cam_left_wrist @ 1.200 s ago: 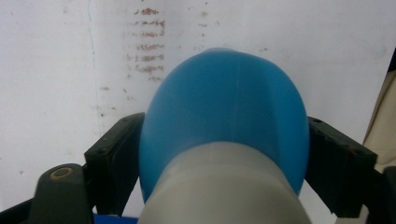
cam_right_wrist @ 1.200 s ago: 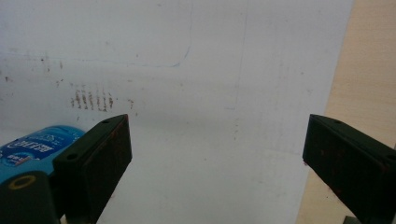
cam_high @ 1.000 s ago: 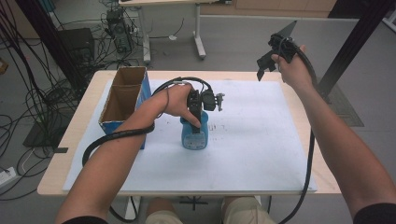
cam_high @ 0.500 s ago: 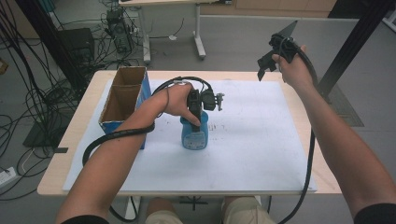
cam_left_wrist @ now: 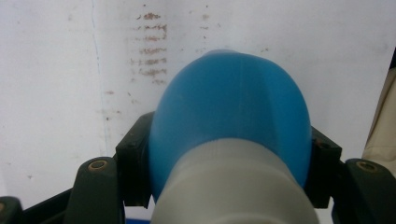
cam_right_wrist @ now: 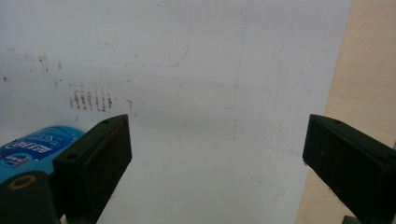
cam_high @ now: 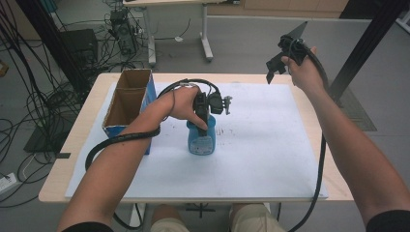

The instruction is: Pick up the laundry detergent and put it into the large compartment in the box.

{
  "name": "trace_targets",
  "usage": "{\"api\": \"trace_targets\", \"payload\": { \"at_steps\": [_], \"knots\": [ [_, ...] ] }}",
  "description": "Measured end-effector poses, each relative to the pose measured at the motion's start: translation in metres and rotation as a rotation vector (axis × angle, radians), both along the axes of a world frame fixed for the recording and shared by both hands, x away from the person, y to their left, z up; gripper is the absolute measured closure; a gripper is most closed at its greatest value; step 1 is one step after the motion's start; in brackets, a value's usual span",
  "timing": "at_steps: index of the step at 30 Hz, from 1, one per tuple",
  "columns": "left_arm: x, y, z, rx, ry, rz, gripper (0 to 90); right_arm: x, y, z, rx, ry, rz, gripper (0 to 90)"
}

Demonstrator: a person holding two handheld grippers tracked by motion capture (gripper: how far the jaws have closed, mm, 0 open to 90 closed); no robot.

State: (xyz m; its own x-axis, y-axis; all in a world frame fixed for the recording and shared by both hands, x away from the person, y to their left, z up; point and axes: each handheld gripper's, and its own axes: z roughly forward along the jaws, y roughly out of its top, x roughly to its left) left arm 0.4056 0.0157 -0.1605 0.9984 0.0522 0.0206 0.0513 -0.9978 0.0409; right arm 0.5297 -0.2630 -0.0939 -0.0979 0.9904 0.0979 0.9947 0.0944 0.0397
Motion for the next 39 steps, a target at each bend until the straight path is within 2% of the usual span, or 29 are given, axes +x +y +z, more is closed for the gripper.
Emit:
{"api": "trace_targets", "payload": {
  "at_steps": [39],
  "knots": [
    [0.0068, -0.0029, 0.0013, 0.015, 0.028, 0.000, 37.0, 0.0024, 0.0085, -0.0035, -0.008, 0.009, 0.010, 7.7]
  ]
}}
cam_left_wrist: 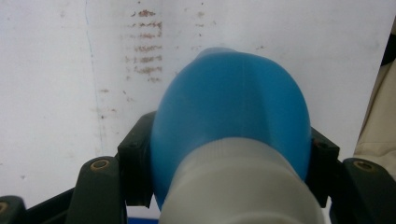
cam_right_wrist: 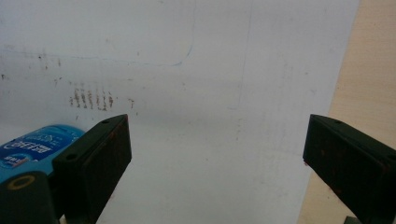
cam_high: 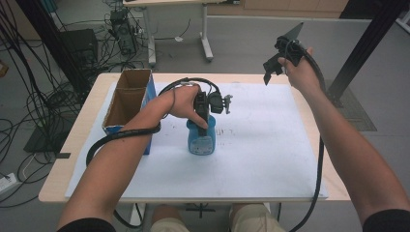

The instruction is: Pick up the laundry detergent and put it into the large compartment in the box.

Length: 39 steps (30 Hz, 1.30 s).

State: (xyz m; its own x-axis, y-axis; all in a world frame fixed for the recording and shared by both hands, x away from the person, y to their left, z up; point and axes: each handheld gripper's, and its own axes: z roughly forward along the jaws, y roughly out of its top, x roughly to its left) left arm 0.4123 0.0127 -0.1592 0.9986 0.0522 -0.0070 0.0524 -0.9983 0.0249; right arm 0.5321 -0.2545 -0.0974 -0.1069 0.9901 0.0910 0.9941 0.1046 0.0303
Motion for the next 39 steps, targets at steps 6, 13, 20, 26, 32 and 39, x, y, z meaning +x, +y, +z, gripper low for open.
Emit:
{"api": "trace_targets", "payload": {
  "at_steps": [6, 13, 20, 26, 32, 39],
  "knots": [
    [0.0001, -0.0017, 0.0001, 0.007, 0.001, 0.004, 37.2, -0.0004, -0.0004, 0.0004, 0.000, -0.001, 0.000, 7.7],
    [0.0003, -0.0016, -0.0001, 0.007, 0.002, 0.006, 37.2, -0.0007, -0.0001, 0.0007, 0.000, -0.003, 0.000, 7.6],
    [0.0002, -0.0013, 0.0000, 0.006, 0.002, 0.007, 37.2, -0.0009, 0.0003, 0.0007, 0.001, -0.003, 0.001, 7.7],
    [0.0002, -0.0007, -0.0001, 0.004, 0.001, 0.009, 37.2, -0.0005, 0.0013, 0.0003, 0.000, -0.002, 0.002, 7.6],
    [-0.0002, -0.0004, 0.0000, 0.004, 0.000, 0.009, 37.2, 0.0000, 0.0015, -0.0005, 0.000, 0.000, -0.001, 7.7],
    [0.0002, -0.0003, -0.0002, 0.002, 0.002, 0.009, 37.2, 0.0006, 0.0007, -0.0005, 0.000, 0.002, 0.002, 7.6]
  ]
}}
